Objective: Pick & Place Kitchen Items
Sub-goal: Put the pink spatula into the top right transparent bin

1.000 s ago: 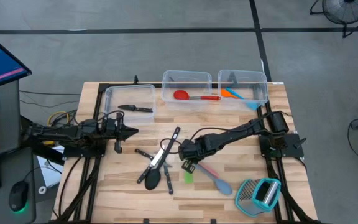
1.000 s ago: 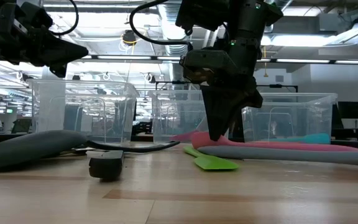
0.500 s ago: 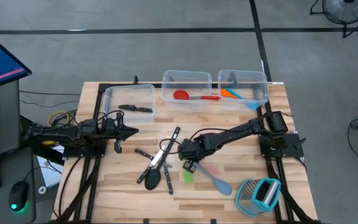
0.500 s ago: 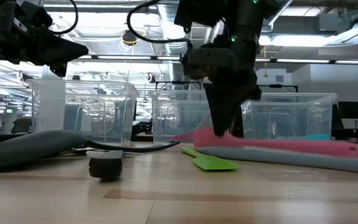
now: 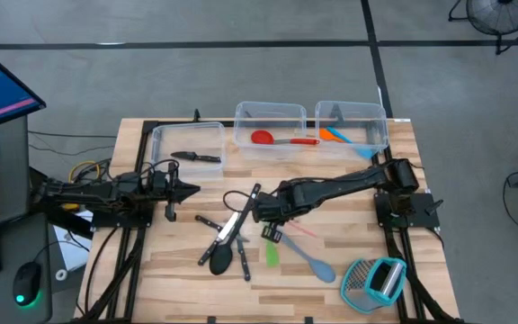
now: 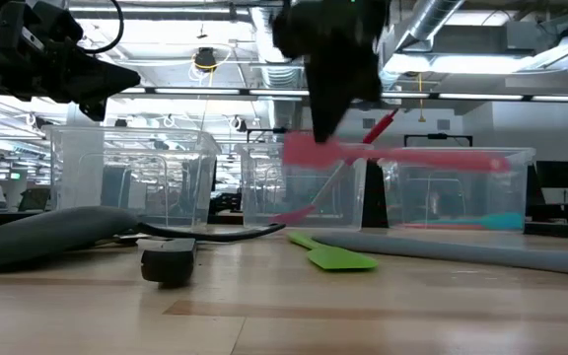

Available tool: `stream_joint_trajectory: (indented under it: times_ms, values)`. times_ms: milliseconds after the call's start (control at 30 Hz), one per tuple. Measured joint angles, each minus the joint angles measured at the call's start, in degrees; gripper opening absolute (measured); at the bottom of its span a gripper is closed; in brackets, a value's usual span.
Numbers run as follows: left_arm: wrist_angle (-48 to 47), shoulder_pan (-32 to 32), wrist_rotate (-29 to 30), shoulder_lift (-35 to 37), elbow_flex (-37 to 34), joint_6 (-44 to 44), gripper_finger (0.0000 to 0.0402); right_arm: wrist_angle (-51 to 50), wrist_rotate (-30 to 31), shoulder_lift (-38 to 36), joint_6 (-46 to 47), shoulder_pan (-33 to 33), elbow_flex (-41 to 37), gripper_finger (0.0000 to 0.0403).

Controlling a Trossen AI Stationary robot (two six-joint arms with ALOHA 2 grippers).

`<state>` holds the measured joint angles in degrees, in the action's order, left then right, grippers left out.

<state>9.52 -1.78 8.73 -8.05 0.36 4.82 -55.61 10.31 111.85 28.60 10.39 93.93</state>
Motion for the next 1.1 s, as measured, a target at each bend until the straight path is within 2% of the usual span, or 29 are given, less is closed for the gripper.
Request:
stream_joint_trajectory:
  times_ms: [200, 567, 833, 1100]
  values:
    - [0.1, 0.0, 0.0, -0.1, 0.0, 0.0, 0.0002, 4.4, 0.7, -7.9, -2.4, -1.9, 0.2, 0.0000]
    - [0.9, 0.0, 0.0, -1.7, 0.0, 0.0, 0.0002, 7.1, 7.7, -23.2, -8.9, -7.3, 0.1, 0.0000]
    - [1.2, 0.0, 0.0, -2.5, 0.0, 0.0, 0.0002, 9.0, 10.7, -29.6, -15.4, -13.0, 0.1, 0.0000]
    - [1.3, 0.0, 0.0, -2.9, 0.0, 0.0, 0.0002, 7.3, 11.2, -32.7, -19.6, -20.1, 0.1, 0.0000]
